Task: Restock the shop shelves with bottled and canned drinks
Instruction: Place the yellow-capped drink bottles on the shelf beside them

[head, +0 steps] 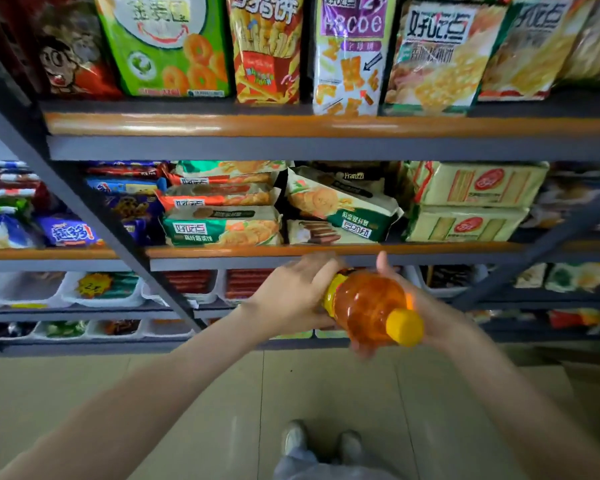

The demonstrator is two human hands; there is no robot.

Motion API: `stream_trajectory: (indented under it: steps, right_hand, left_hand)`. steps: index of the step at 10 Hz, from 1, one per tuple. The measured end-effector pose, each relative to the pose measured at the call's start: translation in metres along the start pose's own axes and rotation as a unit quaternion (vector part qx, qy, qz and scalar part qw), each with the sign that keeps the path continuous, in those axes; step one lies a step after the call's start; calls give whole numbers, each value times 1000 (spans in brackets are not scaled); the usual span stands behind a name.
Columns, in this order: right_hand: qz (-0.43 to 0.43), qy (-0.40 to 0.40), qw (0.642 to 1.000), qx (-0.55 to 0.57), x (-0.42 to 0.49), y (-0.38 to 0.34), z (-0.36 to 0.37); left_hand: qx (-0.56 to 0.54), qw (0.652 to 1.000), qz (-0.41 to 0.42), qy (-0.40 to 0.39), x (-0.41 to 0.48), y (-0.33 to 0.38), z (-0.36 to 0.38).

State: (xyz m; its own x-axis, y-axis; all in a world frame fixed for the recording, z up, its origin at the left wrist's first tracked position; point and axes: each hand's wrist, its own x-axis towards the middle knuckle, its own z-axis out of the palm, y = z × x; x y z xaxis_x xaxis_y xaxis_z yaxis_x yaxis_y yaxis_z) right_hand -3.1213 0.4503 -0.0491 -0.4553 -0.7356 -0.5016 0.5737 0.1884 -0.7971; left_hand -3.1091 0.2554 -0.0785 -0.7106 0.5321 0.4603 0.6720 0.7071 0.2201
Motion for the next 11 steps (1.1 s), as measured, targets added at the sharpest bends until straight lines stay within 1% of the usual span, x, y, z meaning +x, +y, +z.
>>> stream_trajectory:
  steps: [1,2,3,4,5,6,7,8,9,10,11]
  right_hand:
    - [-37,94,994,-38,-38,7,-34]
    - [-35,235,969,-63,-46,9,-50]
    - [-152,309,939,-28,-60,14,-60]
    - [-239,351,904,-47,-82,22,-76]
    - [-290,344,891,-60,-116,19,-91]
    - [-359,386,847,-60,-159,21,-125]
    - [-405,449,792,-89,-216,15,-160]
    - [-461,508,719,-107,-280,7,-205]
    - [-519,553,645,-94,-347,-9,-252]
    - [-562,603,559,-93,-402,-32,-295]
    - [-592,649,468,-99,-445,-52,-336]
  left_hand:
    - [-48,992,-110,-37,15,21,10]
    - [-144,957,-215,-134,40,40,21]
    - [-255,923,-227,-179,73,63,27]
    - [-290,908,-211,-218,108,87,31]
    - [-273,909,-187,-253,147,110,40]
    - [-267,918,-144,-257,196,141,48]
    - [-266,923,-106,-256,254,187,61]
    - [-247,949,-37,-192,325,239,78]
    - [-257,960,59,-97,400,297,89]
    - [-221,970,104,4,471,349,92]
    - [-143,979,136,44,534,391,93]
